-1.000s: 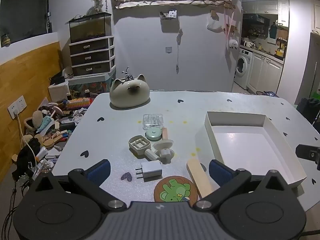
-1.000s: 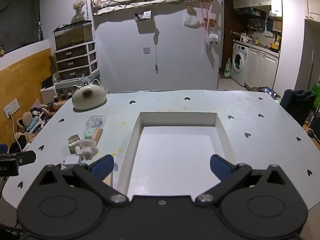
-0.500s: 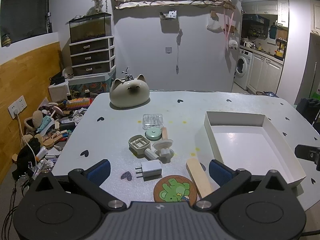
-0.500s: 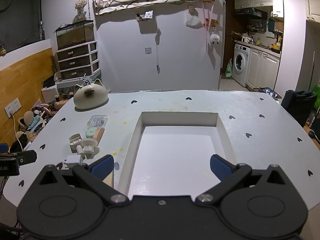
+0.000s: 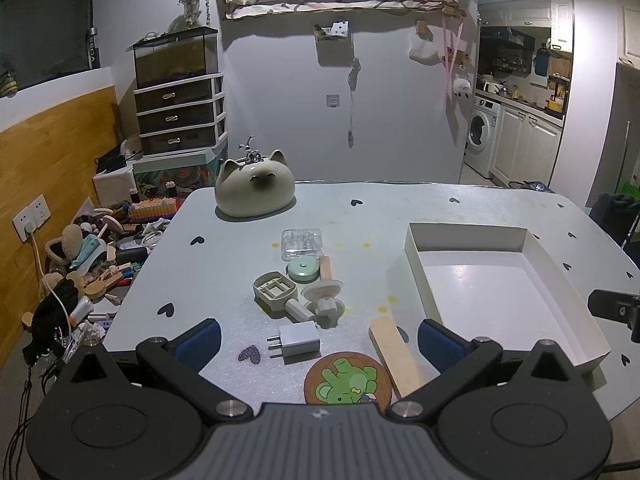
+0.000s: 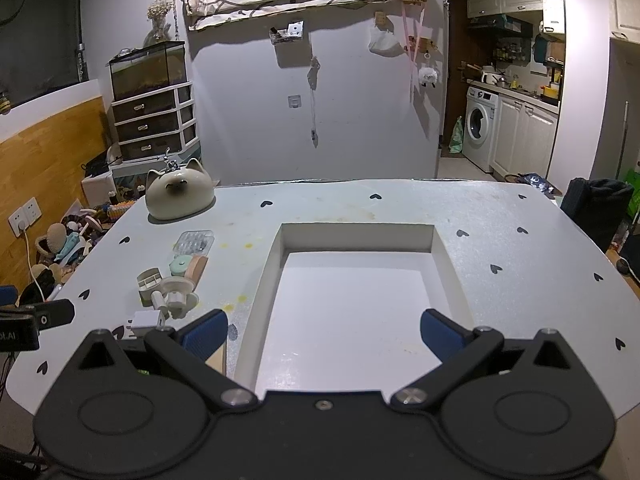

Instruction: Organize rigid objects

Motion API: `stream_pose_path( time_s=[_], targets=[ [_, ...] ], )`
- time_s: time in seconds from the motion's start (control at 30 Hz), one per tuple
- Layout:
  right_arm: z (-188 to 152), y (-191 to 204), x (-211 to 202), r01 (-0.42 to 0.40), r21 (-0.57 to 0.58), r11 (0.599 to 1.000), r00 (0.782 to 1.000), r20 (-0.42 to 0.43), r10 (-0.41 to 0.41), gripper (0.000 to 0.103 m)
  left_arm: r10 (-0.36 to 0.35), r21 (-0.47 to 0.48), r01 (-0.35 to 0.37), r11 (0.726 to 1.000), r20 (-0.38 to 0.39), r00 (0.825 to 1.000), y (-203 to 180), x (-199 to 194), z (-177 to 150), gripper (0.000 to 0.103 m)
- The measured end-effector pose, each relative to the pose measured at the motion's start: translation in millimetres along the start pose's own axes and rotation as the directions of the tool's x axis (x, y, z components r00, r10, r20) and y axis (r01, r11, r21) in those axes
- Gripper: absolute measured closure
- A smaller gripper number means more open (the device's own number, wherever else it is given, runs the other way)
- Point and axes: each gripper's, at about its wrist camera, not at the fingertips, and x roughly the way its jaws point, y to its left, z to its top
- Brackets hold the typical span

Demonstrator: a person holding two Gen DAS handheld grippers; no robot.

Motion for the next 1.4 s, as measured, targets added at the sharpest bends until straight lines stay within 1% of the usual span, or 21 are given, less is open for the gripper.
stream_pose_path(
  time_s=[1.13, 1.4],
  targets=[
    [-4, -4, 4, 0.003, 0.002, 1.000, 1.000, -0.009, -0.003, 0.000, -0.013, 0.002, 0.013, 1.000, -0.008, 1.000, -4, 9, -4, 0.000],
    [0, -1, 7, 0.007, 0.001, 1.000, 1.000, -0.005, -0.007, 0.000, -0.013, 0.002, 0.013, 1.000, -0.006, 1.000, -4, 11, -2, 0.000]
  ],
)
